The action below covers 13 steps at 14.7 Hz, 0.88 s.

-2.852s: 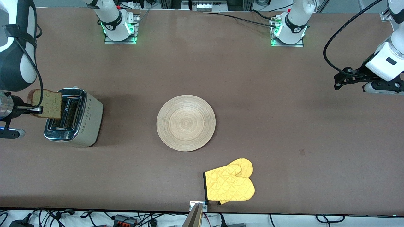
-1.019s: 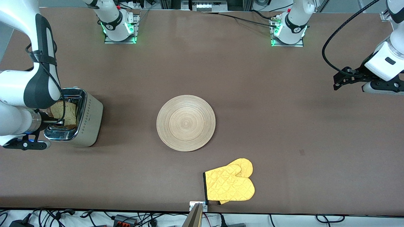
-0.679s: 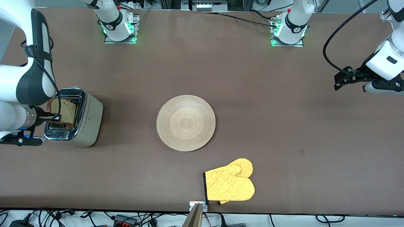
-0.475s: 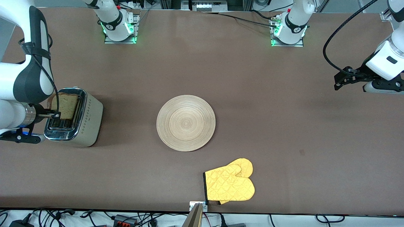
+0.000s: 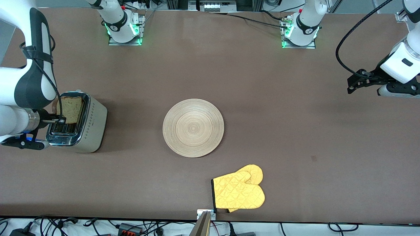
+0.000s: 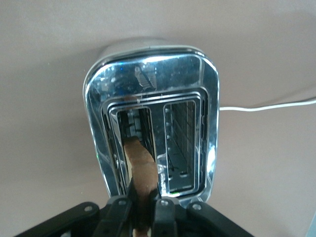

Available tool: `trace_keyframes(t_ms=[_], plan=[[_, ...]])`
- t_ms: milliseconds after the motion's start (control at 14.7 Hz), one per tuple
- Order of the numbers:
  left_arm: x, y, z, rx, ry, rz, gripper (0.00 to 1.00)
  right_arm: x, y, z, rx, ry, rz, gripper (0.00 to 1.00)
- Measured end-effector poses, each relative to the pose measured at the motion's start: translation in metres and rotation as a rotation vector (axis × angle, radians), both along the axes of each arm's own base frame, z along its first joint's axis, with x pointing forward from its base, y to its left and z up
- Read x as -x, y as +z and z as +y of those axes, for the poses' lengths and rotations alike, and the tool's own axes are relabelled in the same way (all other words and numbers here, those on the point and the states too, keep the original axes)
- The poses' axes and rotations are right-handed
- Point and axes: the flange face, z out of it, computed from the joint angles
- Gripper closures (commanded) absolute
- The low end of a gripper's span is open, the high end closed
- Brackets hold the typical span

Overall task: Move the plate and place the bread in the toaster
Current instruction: 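Lower the bread into the toaster slot with the right gripper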

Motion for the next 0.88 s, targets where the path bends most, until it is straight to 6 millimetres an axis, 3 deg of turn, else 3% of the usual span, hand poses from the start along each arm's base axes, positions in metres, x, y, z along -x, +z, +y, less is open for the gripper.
trace_keyframes(t_ms=[883], plan=[[0.005,0.005,-0.012,-0.002,-0.020,0.030,0.00,-0.017,-0.008,-0.008,0.001,0.016,-0.101,1.00]])
